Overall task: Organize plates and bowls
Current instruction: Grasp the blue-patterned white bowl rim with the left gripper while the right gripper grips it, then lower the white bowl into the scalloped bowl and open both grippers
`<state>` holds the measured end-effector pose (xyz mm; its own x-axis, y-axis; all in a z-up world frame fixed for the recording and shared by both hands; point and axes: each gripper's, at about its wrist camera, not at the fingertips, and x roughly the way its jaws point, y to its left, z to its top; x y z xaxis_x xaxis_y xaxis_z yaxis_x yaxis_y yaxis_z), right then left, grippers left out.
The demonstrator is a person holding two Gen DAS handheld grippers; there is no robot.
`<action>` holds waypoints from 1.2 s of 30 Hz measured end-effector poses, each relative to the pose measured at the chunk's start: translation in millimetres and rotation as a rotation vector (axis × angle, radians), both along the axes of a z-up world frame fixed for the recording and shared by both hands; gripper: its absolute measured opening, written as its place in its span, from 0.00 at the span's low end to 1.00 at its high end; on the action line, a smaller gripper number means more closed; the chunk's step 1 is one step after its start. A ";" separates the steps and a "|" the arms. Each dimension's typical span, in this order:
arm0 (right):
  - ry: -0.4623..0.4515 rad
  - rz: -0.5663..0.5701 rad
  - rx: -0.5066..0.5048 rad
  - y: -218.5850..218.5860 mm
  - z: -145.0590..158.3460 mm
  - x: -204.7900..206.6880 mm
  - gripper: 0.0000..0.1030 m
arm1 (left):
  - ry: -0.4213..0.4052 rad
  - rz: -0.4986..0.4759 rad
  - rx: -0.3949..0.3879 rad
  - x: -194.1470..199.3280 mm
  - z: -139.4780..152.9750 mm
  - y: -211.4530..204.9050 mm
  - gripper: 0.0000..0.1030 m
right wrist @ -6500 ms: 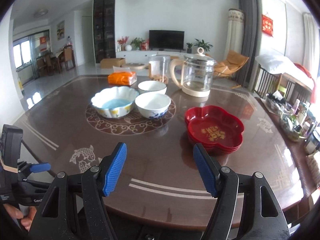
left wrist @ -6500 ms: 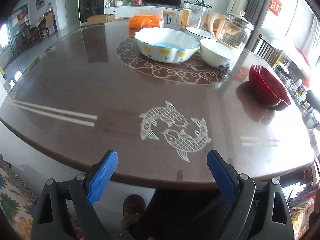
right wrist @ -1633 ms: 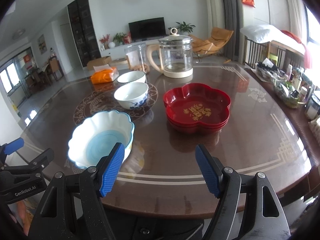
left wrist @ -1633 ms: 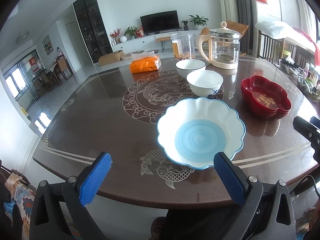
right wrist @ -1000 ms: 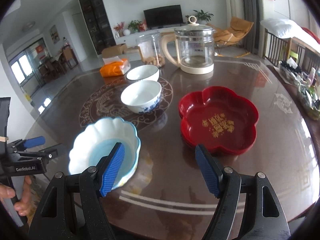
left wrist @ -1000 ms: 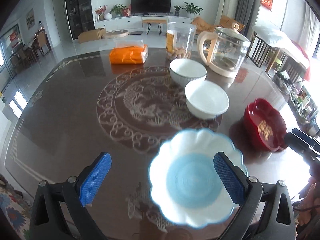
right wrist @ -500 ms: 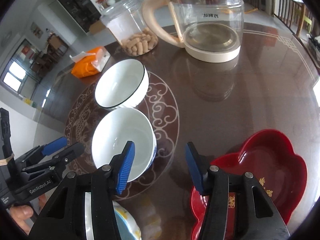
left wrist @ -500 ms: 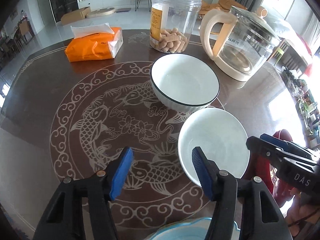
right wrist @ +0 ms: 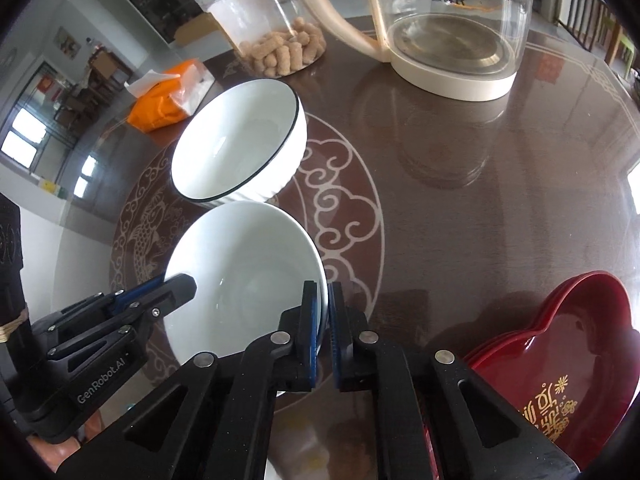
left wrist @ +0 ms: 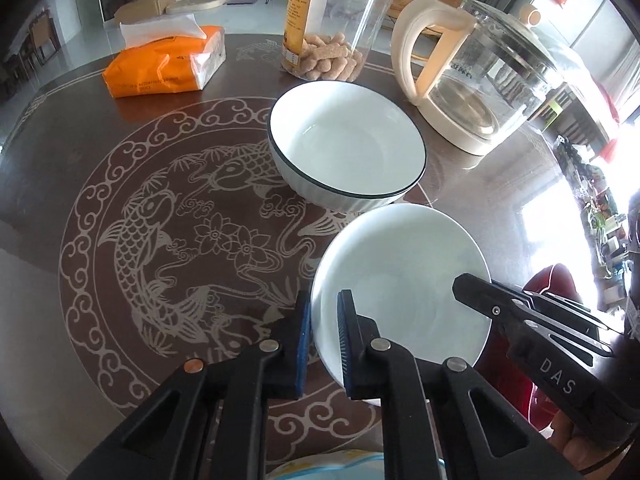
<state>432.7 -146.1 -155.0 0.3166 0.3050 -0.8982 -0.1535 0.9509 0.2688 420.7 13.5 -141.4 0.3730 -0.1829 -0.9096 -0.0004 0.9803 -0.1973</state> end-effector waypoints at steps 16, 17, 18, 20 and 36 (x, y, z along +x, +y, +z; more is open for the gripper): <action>-0.057 0.112 0.080 19.3 91.3 -140.0 0.08 | -0.118 0.037 -0.045 -166.0 85.6 34.6 0.12; -0.044 0.117 0.081 21.7 87.2 -147.1 0.09 | -0.111 0.043 -0.046 -174.0 80.0 34.3 0.12; -0.028 0.121 0.081 23.6 81.8 -153.5 0.09 | -0.100 0.047 -0.046 -179.6 73.0 35.5 0.12; 0.002 0.126 0.075 26.3 69.6 -161.8 0.09 | -0.067 0.060 -0.061 -186.9 57.1 38.6 0.12; 0.089 0.090 0.045 21.9 9.5 -162.4 0.09 | 0.024 0.046 -0.042 -189.4 1.9 29.1 0.12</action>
